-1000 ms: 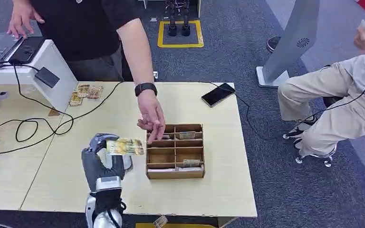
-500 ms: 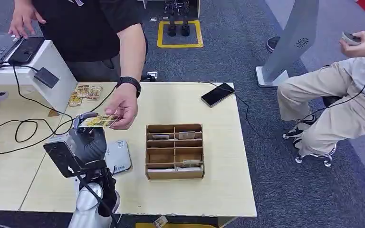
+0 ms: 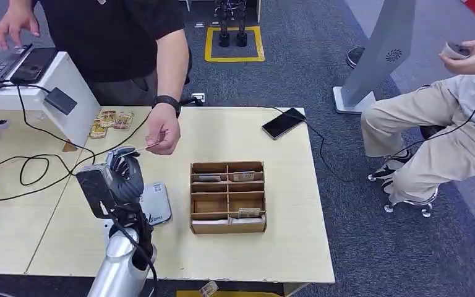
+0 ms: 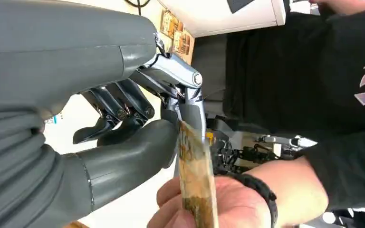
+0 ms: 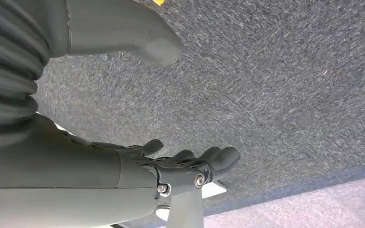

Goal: Pass the card to the sensor for recognition and then transmit it.

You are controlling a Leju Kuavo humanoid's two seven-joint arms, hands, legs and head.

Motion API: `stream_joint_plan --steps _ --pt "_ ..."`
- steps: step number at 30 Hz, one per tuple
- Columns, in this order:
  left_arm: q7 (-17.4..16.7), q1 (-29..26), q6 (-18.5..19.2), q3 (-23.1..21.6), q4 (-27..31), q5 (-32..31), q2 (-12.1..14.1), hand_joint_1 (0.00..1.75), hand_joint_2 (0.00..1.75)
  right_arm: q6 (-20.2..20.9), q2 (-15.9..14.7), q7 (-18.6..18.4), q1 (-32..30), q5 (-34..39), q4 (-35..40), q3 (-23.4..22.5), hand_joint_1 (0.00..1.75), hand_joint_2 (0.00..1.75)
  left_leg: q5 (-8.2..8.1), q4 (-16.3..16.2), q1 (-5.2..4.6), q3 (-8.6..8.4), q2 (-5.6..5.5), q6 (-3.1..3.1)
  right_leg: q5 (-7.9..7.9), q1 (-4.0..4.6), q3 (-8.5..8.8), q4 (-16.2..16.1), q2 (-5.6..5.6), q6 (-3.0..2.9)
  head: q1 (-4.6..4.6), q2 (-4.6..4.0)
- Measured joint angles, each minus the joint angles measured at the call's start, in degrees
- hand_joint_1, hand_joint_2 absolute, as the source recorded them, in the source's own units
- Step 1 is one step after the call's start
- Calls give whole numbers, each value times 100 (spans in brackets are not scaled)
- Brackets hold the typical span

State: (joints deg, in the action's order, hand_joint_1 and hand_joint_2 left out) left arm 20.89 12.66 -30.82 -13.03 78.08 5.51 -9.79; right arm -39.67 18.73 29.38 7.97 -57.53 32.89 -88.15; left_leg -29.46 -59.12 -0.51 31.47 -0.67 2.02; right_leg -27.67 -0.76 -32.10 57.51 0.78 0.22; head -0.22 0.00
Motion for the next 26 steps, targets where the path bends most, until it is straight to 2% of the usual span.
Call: stream_joint_plan --steps 6,8,12,13,26 --pt "-2 20 0 0 -107 -11 13 175 175 0 -2 0 0 -2 -20 0 0 175 0 0 1 -1 0 0 0 1 0 0 -1 0 0 0" --pt "-6 22 0 0 -136 -11 17 0 175 0 -2 0 0 -2 -26 0 0 175 0 0 1 -1 0 0 0 1 0 0 -1 0 -2 0" --pt "-68 29 17 0 -193 2 17 0 175 0 -7 0 1 15 -35 0 0 175 0 0 1 0 -1 0 0 1 0 0 -1 0 0 0" --pt "-68 29 20 0 -199 33 17 0 0 0 -7 0 1 24 -39 0 0 175 0 0 1 1 -1 0 0 1 0 0 -1 0 0 0" --pt "-57 -34 -151 0 -188 352 -33 0 0 0 -7 -164 0 166 -13 0 0 175 0 0 0 1 -1 0 0 0 0 0 -1 0 -2 0"
